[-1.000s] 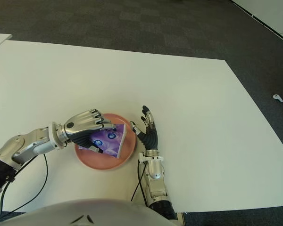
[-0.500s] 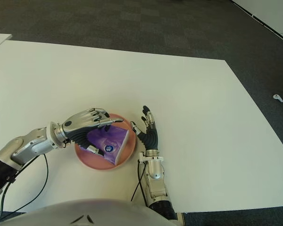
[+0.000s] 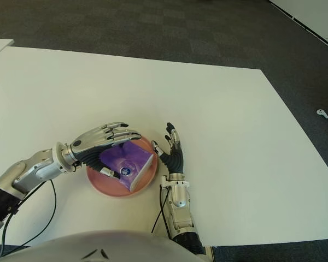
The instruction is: Put the tissue paper into the plate.
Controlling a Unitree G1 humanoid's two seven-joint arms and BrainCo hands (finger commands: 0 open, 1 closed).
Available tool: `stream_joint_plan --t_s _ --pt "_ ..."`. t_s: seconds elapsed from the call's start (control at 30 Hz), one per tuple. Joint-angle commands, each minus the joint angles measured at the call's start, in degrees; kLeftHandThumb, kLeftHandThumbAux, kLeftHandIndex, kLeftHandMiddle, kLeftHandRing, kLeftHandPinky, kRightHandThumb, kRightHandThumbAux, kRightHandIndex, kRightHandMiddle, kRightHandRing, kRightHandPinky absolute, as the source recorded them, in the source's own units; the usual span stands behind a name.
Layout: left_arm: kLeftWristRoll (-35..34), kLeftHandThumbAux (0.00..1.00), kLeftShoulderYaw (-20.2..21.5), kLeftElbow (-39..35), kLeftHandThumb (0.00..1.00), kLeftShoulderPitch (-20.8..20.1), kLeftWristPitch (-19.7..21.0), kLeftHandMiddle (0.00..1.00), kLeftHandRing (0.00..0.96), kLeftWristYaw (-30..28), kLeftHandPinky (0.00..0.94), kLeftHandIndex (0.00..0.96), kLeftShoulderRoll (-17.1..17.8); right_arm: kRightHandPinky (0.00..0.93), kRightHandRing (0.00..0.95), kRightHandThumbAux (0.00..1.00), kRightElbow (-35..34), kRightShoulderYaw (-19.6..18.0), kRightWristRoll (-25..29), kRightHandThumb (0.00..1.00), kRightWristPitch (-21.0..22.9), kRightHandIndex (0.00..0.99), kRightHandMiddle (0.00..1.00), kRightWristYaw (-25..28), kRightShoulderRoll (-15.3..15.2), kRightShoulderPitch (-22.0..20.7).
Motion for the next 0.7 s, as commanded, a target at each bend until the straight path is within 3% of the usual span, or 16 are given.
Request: stream_joint_plan --t_s 0.03,0.37,0.53,0.7 --pt "0.0 0.478 0.6 0.0 0.000 1.2 1.0 0.000 0.000 -1.6 0.000 0.000 -0.4 0.000 0.000 0.766 12.7 0.2 -2.0 0.000 -1.2 0.000 0.000 0.3 -1.5 5.7" --pt "-1.3 0.475 1.8 -0.9 0.015 0.8 2.3 0.000 0.000 -3.6 0.000 0.000 0.7 0.000 0.000 0.767 12.6 0.2 -1.2 0.000 -1.4 0.000 0.000 0.8 -1.1 6.0" --pt "-5.8 0.462 5.0 -2.2 0.019 -0.4 3.1 0.000 0.000 -5.2 0.000 0.000 2.1 0.000 0.000 0.768 12.0 0.2 -0.9 0.000 -0.9 0.000 0.000 0.9 -0.8 6.5" --pt "-19.1 0.462 10.2 -3.2 0.047 -0.8 5.0 0.000 0.000 -7.0 0.000 0.000 1.3 0.000 0.000 0.754 11.2 0.5 -0.8 0.000 -0.5 0.000 0.000 1.2 -0.7 6.9"
